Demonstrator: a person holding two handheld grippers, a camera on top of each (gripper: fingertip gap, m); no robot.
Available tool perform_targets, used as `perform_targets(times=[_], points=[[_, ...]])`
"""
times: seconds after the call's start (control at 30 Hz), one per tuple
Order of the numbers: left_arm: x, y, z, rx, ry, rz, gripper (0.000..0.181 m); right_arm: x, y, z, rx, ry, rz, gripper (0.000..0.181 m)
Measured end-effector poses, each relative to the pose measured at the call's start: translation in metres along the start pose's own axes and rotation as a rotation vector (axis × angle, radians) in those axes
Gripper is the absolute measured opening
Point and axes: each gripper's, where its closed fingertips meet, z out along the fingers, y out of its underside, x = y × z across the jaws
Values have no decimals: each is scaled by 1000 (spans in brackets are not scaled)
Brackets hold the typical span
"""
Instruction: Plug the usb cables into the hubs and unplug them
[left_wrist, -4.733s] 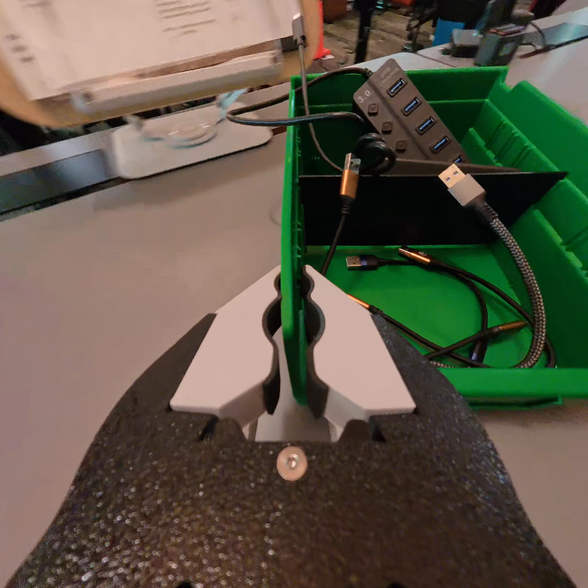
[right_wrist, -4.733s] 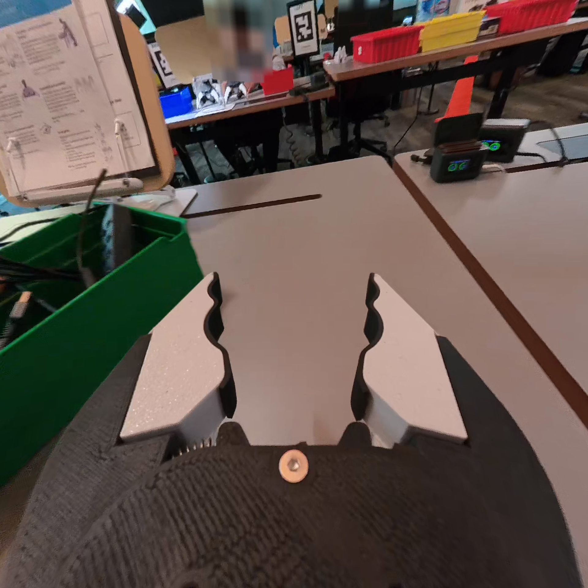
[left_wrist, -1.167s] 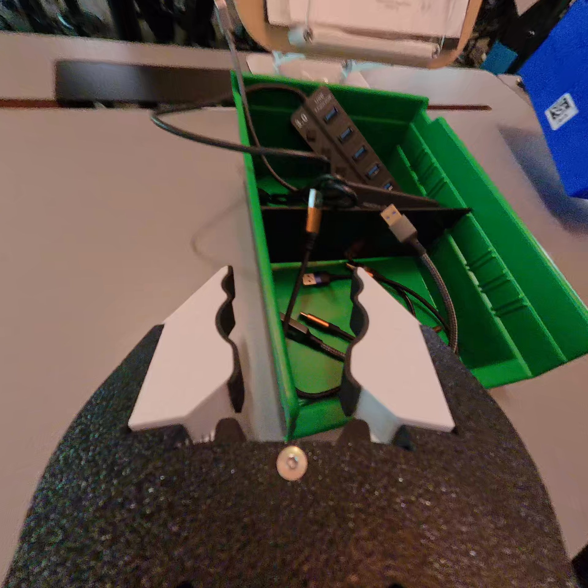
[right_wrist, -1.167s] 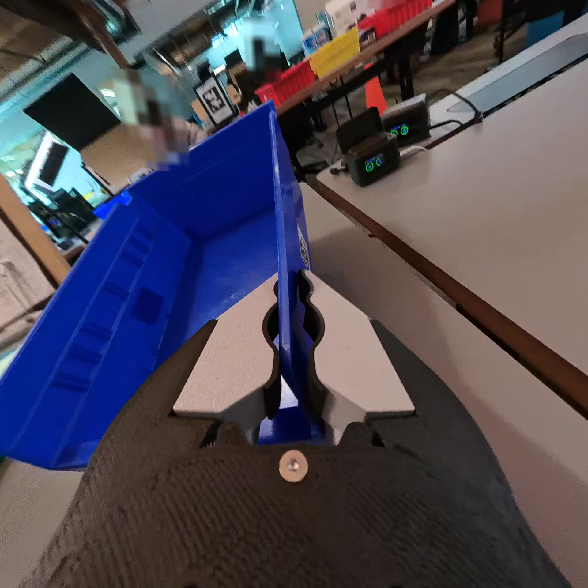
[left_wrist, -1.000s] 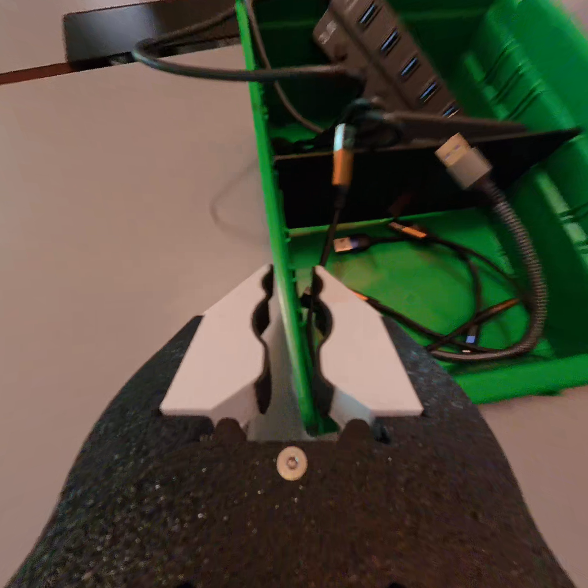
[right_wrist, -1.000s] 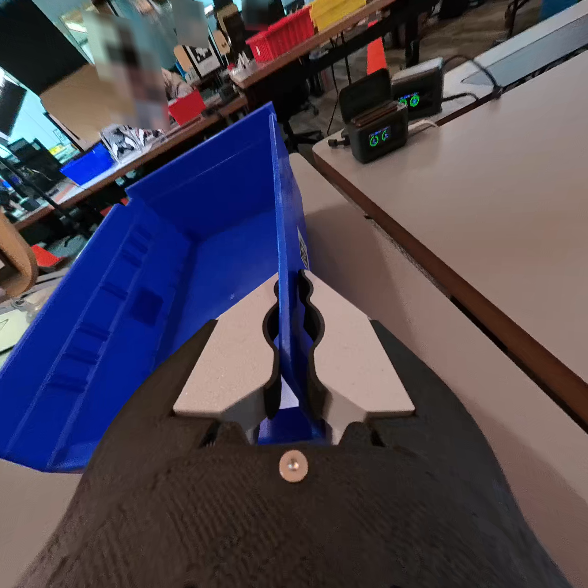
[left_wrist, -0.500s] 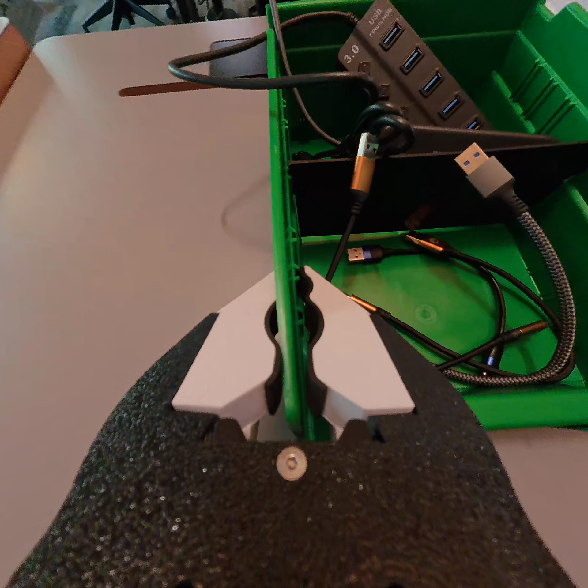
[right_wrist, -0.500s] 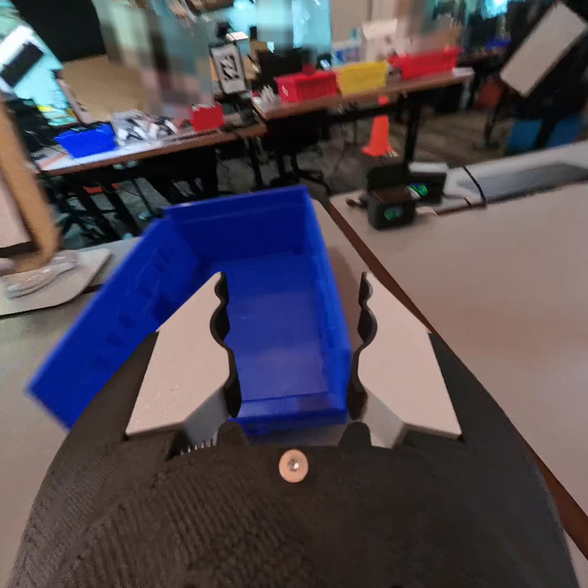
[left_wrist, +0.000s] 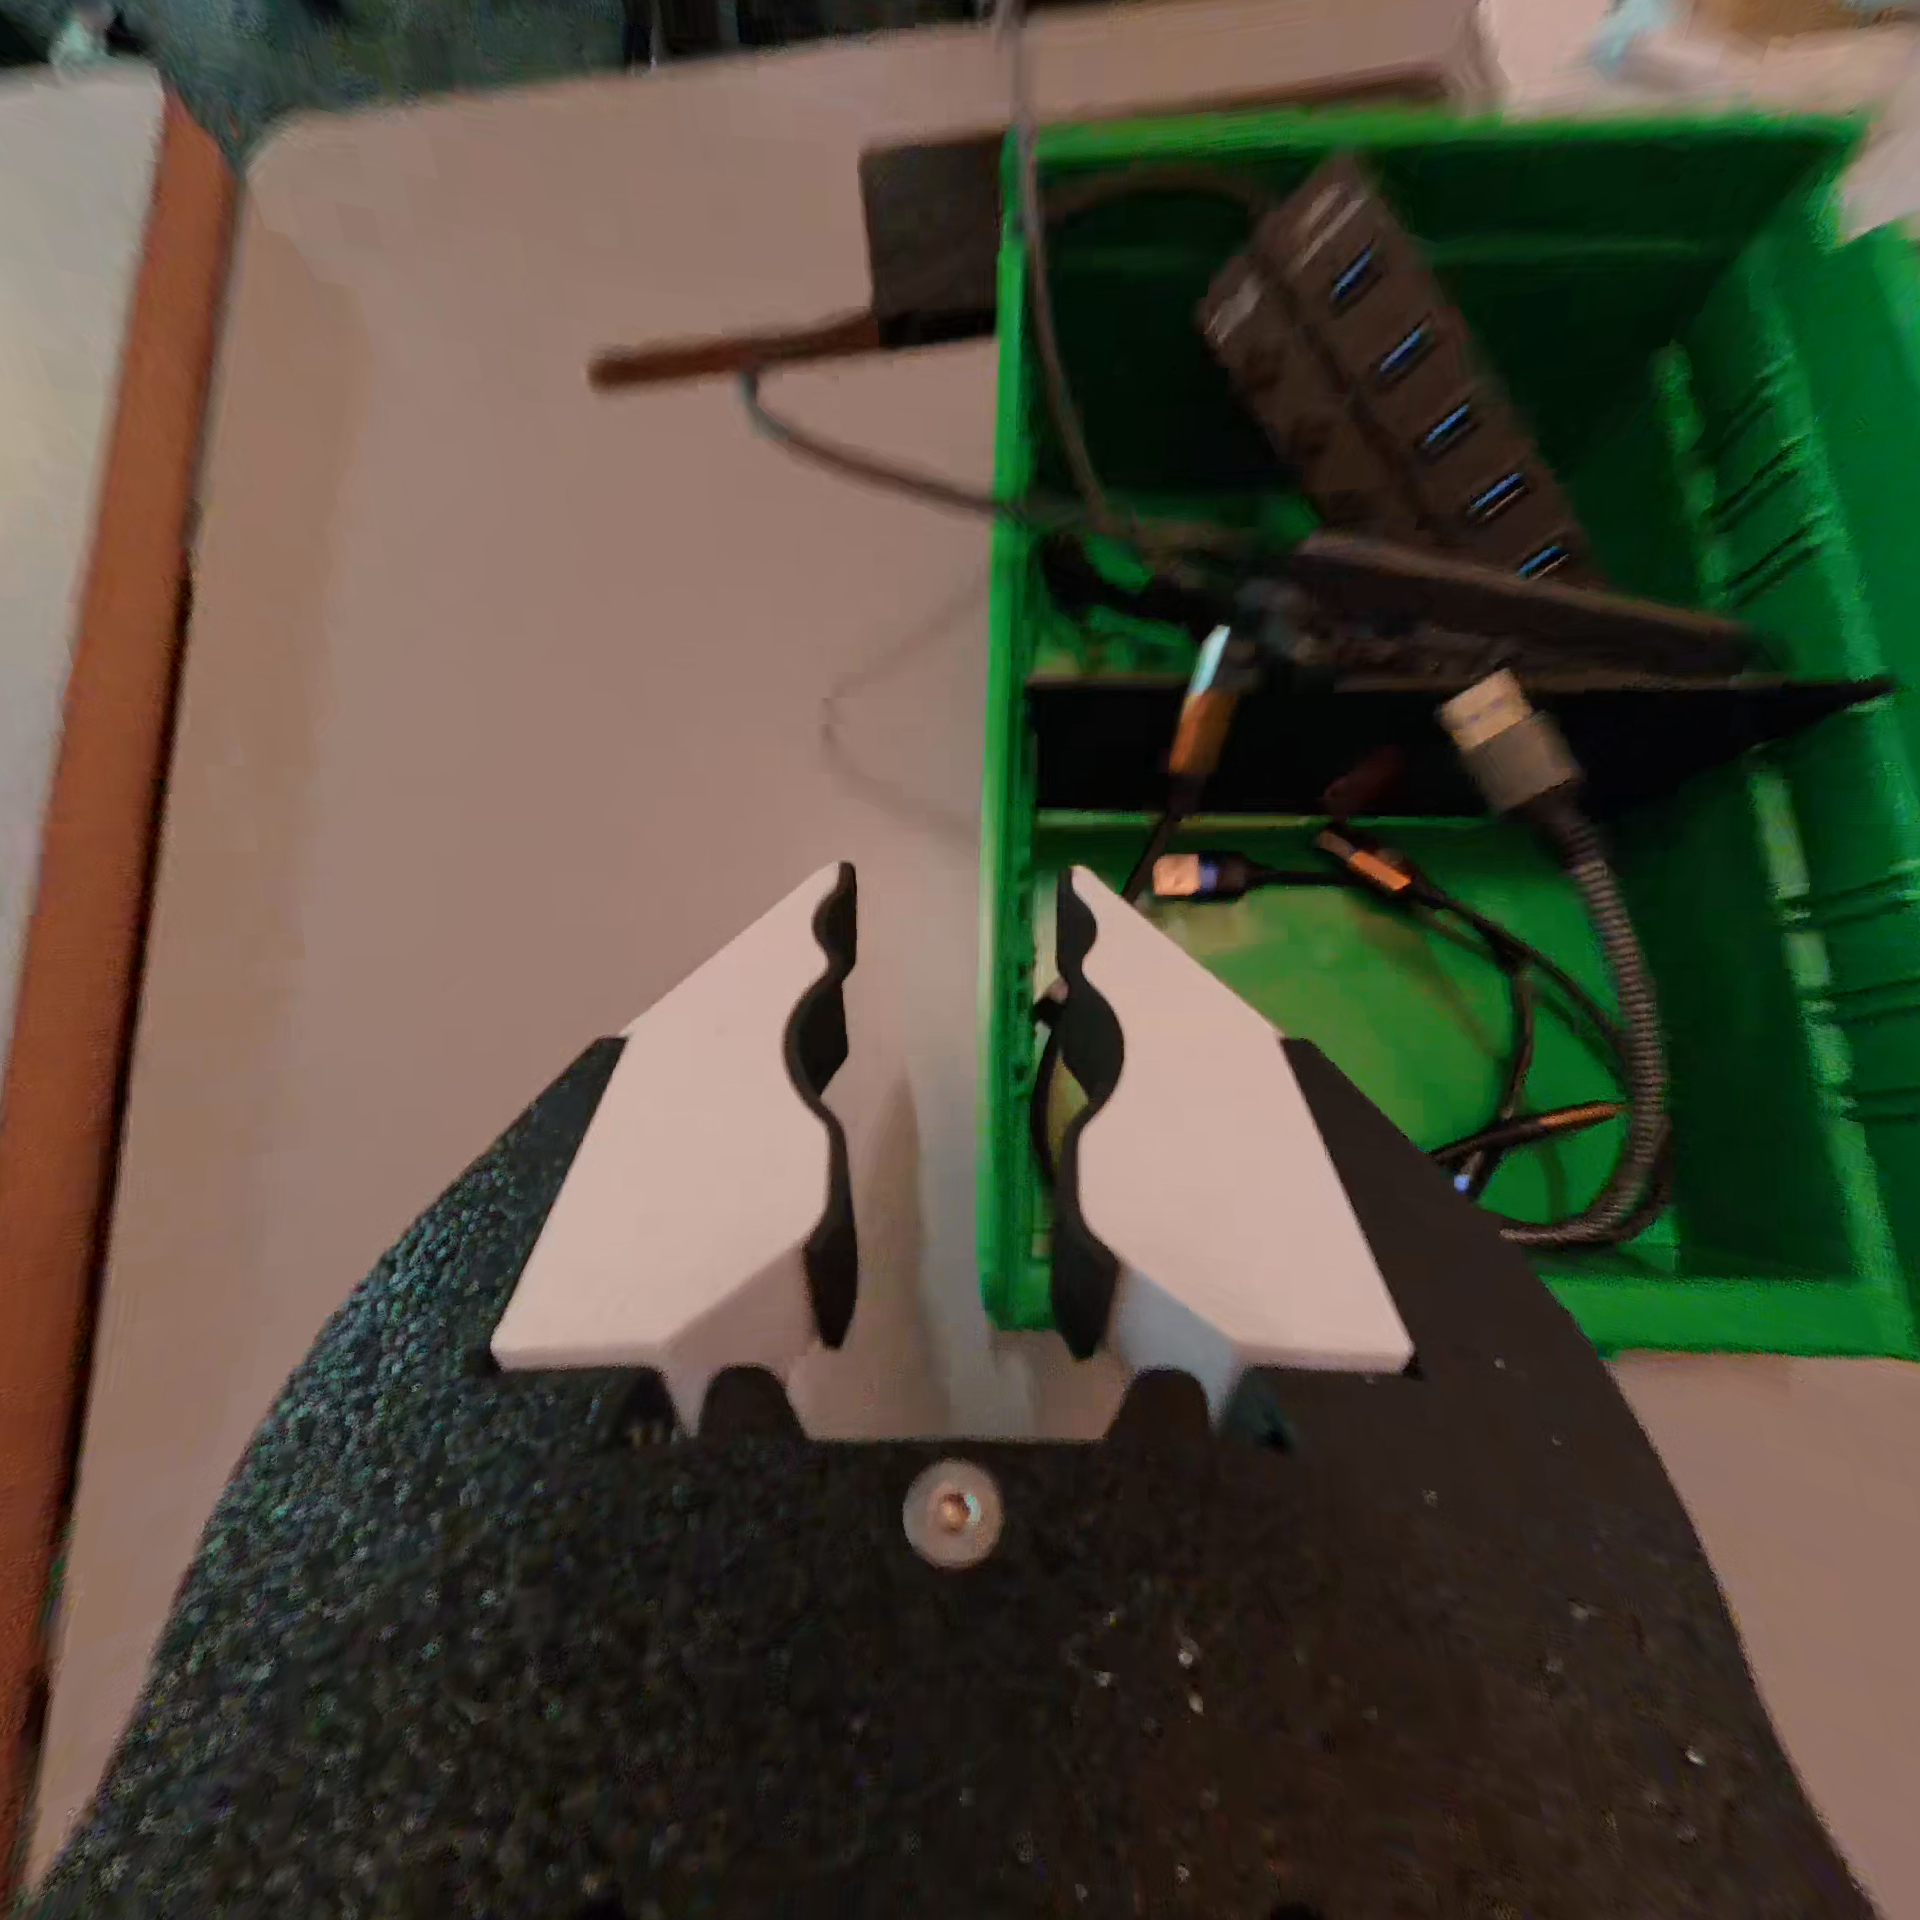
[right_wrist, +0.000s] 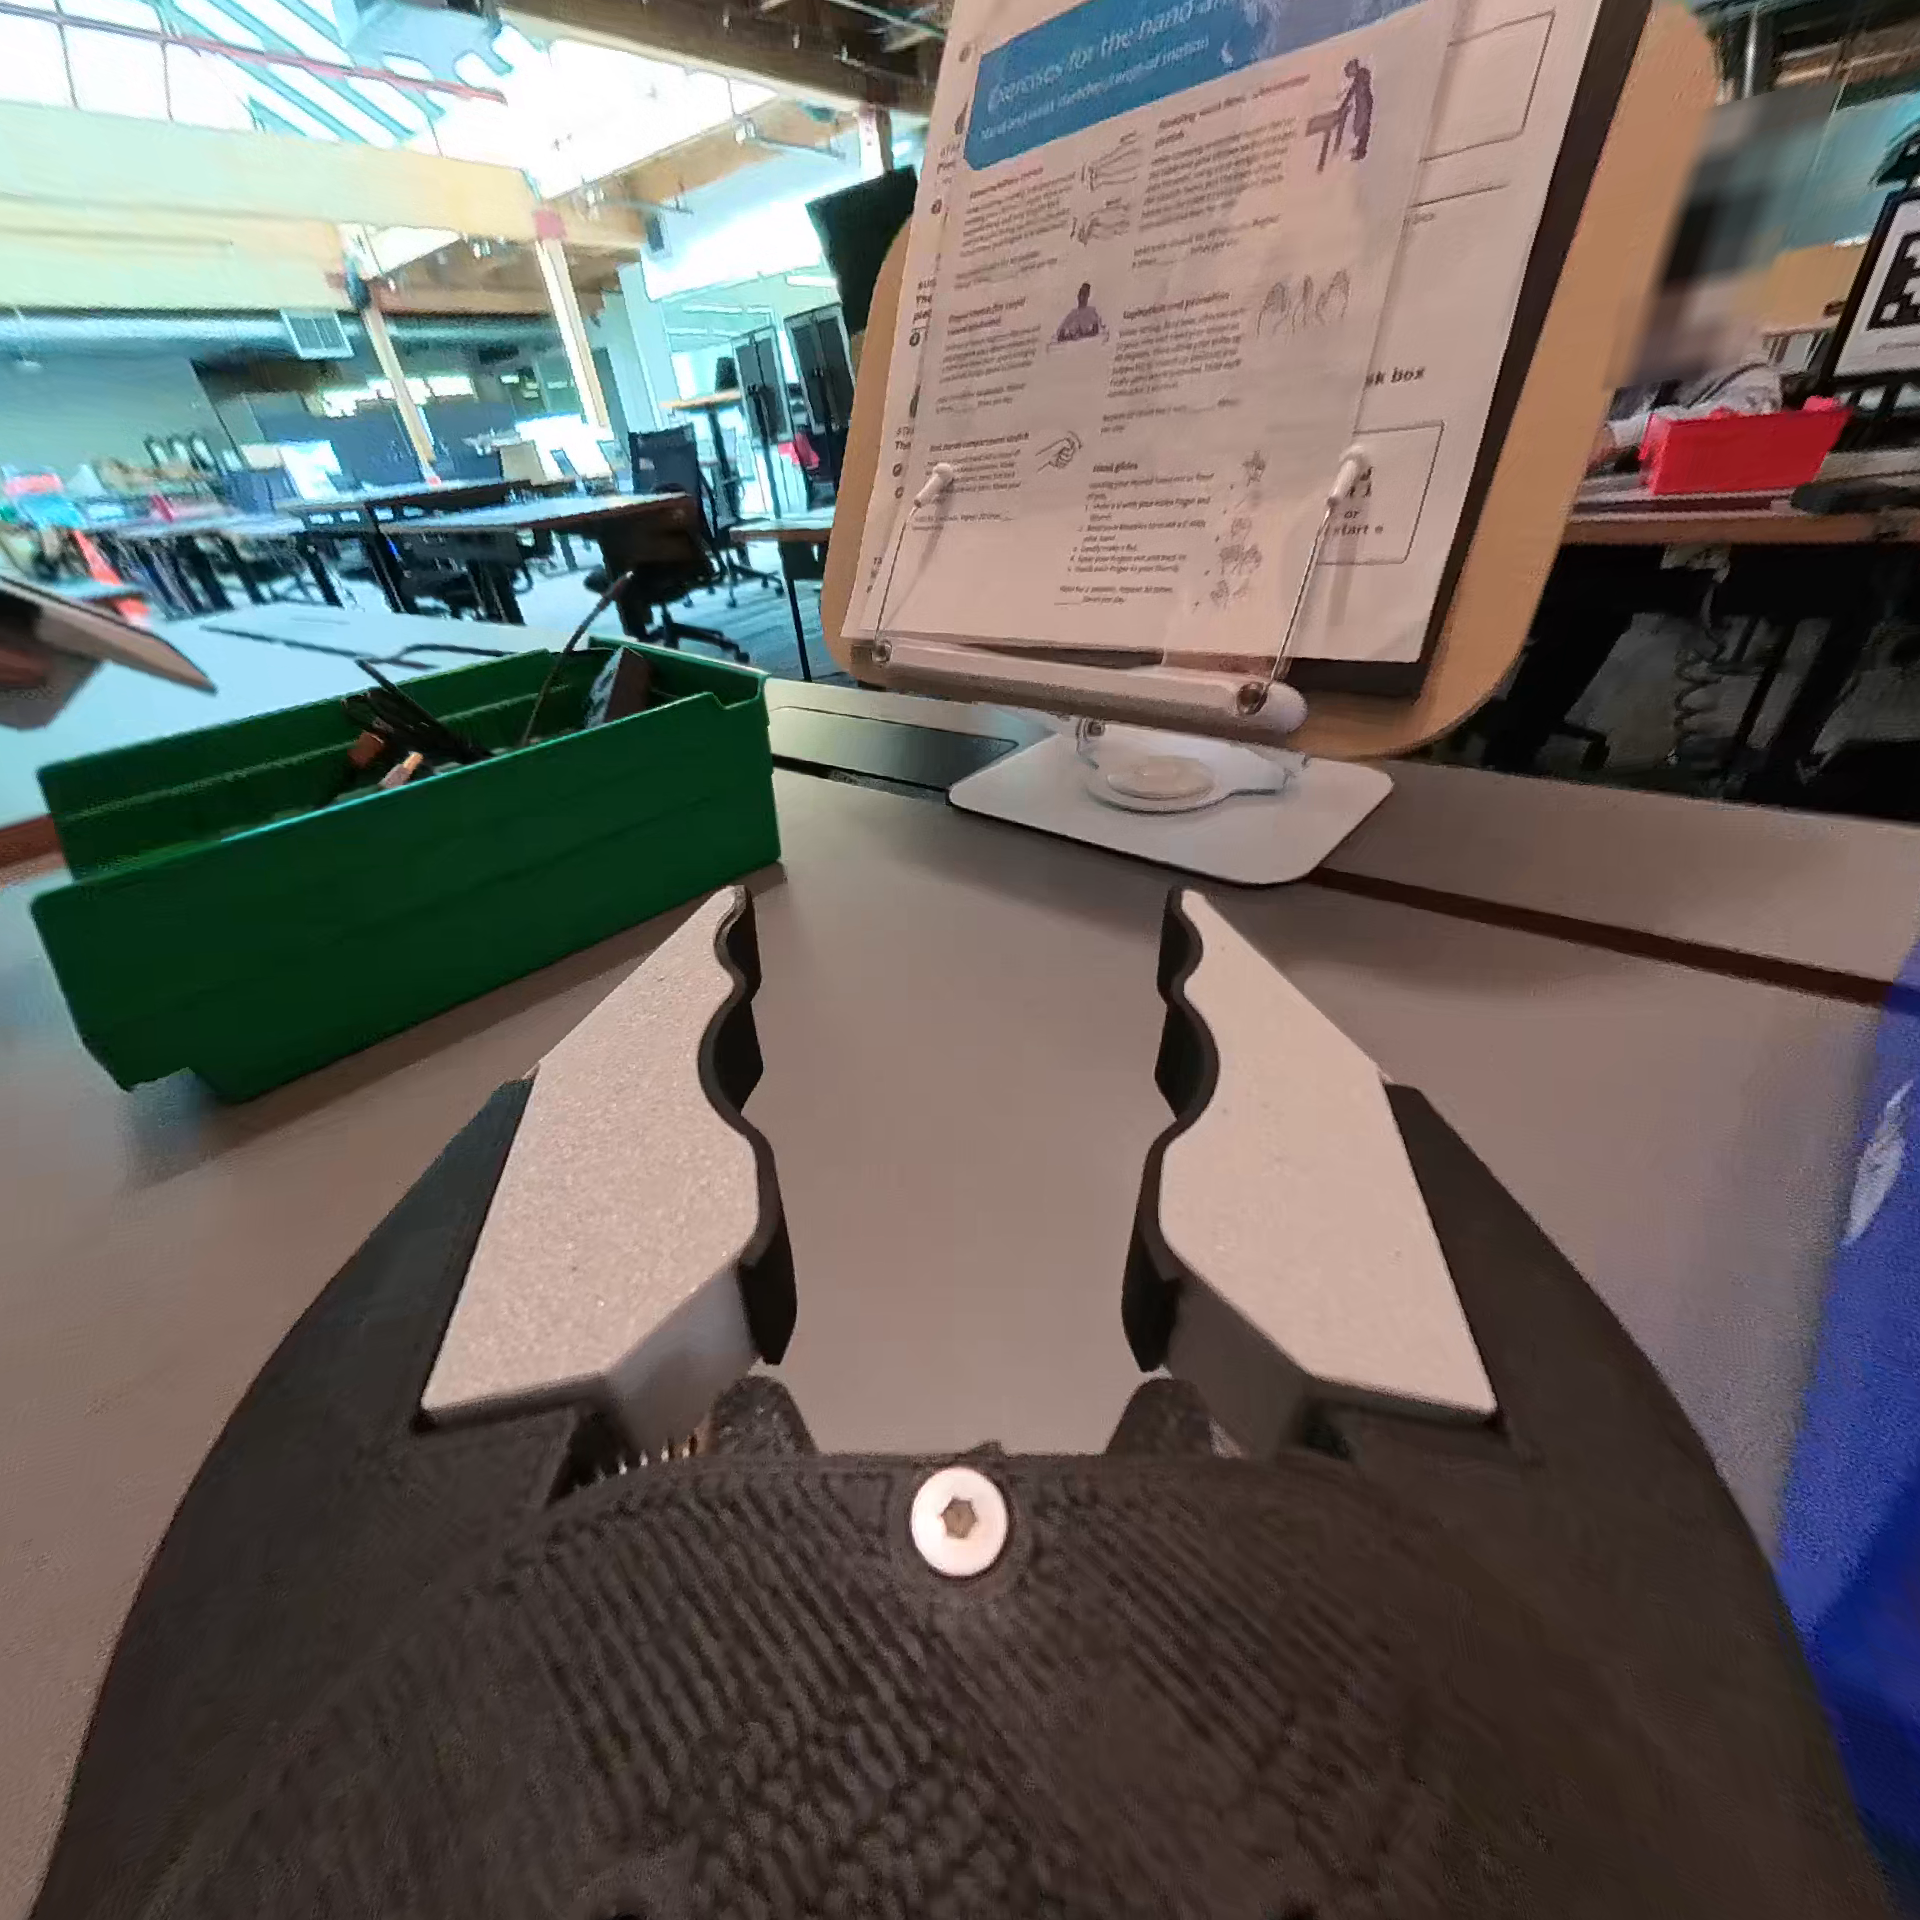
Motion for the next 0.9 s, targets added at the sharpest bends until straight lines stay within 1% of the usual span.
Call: perform_targets(times=[0.03,0.07,0.1,0.17,0.23,0.3,0.33,0.43,0.5,0.57,0.63,0.73,0.77,0.8,0.83,0.9], points=[[7,-16,-10,26,31,15,35,-3,3,1,-2,-15,30,79],[19,-31,-18,47,84,21,35,-7,3,2,6,-42,52,79],[34,-44,-23,54,152,13,40,-9,3,2,22,-62,68,81],[68,-64,-25,26,305,-37,48,-8,6,4,28,-79,100,83],[91,-80,-12,-20,380,-89,57,-10,8,4,31,-100,116,85],[99,-89,15,-75,362,-88,67,-12,5,3,54,-121,121,86],[101,-90,31,-118,346,-88,72,-13,5,2,62,-134,125,87],[102,-92,76,-252,303,-153,78,-18,5,1,76,-177,149,89],[102,-92,100,-320,275,-202,81,-18,5,0,93,-186,164,89],[103,-85,118,-393,251,-233,85,-16,5,-1,102,-184,188,89],[113,-74,130,-468,280,-268,87,-16,4,-1,98,-189,200,89],[127,-59,144,-543,330,-327,80,-16,2,-1,98,-184,185,89],[131,-56,148,-556,347,-331,75,-17,2,-1,97,-186,180,88],[132,-53,151,-564,349,-333,75,-18,4,0,92,-187,178,88],[130,-52,154,-563,336,-326,70,-19,5,0,85,-189,177,88],[131,-54,154,-543,367,-316,69,-20,8,1,72,-191,171,88]])
